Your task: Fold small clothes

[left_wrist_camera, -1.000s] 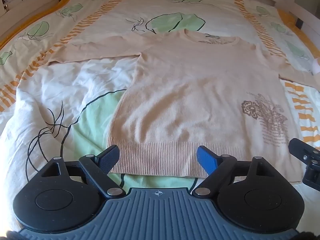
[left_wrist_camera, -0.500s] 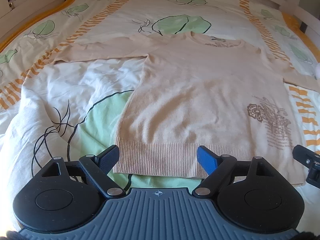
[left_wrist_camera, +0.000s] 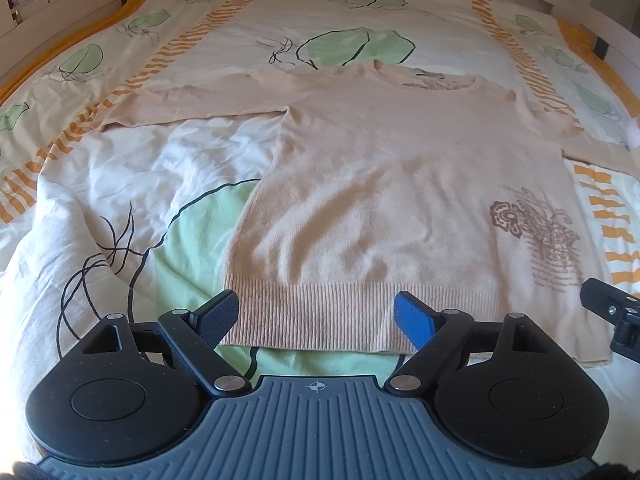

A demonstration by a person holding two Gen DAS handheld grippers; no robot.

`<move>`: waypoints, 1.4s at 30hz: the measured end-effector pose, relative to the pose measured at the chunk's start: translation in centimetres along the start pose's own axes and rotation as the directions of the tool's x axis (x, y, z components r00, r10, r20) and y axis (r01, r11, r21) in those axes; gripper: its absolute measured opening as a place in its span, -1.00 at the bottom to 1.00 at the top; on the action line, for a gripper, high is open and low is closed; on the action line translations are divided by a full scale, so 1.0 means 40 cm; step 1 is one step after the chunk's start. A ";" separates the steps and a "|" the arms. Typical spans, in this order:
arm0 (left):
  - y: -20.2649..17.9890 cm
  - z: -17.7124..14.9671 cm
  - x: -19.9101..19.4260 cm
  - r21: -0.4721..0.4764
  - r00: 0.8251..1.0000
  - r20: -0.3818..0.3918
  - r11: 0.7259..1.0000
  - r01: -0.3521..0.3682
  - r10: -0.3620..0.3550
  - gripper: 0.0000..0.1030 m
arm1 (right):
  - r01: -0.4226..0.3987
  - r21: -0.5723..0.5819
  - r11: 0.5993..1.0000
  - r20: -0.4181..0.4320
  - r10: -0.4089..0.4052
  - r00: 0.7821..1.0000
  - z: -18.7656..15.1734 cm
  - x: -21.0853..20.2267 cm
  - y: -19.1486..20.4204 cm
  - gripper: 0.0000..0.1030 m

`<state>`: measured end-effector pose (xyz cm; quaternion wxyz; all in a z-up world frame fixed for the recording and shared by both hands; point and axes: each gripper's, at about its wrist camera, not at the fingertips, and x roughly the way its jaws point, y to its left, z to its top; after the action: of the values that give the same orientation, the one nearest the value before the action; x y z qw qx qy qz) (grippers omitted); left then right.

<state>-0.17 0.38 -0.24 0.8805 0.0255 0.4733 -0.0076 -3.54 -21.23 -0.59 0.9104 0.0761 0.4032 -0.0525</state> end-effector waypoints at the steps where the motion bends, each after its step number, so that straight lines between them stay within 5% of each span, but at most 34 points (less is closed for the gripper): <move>1: 0.000 0.000 0.002 0.001 1.000 -0.002 1.000 0.001 -0.001 0.65 | 0.000 0.003 1.000 0.001 0.000 1.000 0.000 0.001 0.000 0.90; 24: -0.006 0.010 0.042 0.008 1.000 -0.026 1.000 0.003 -0.003 0.64 | -0.005 0.043 0.999 0.010 0.004 1.000 0.012 0.031 -0.031 0.90; 29: -0.007 0.040 0.062 0.012 0.999 -0.034 1.000 0.026 -0.026 0.37 | 0.010 0.038 0.999 0.100 -0.014 0.995 0.044 0.021 -0.054 0.90; 35: -0.017 0.095 0.070 0.033 0.999 0.040 0.999 0.024 -0.026 0.36 | -0.040 0.039 0.998 0.207 0.031 0.978 0.100 0.029 -0.099 0.98; 42: -0.028 0.163 0.102 0.028 0.985 0.150 0.996 0.088 -0.091 0.36 | 0.087 0.049 0.995 0.273 -0.097 0.957 0.167 0.084 -0.165 0.99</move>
<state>7.47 -1.05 -0.10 0.9122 0.0130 0.4059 -0.0540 2.52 -29.03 0.69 0.9526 0.0656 0.2749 -0.1123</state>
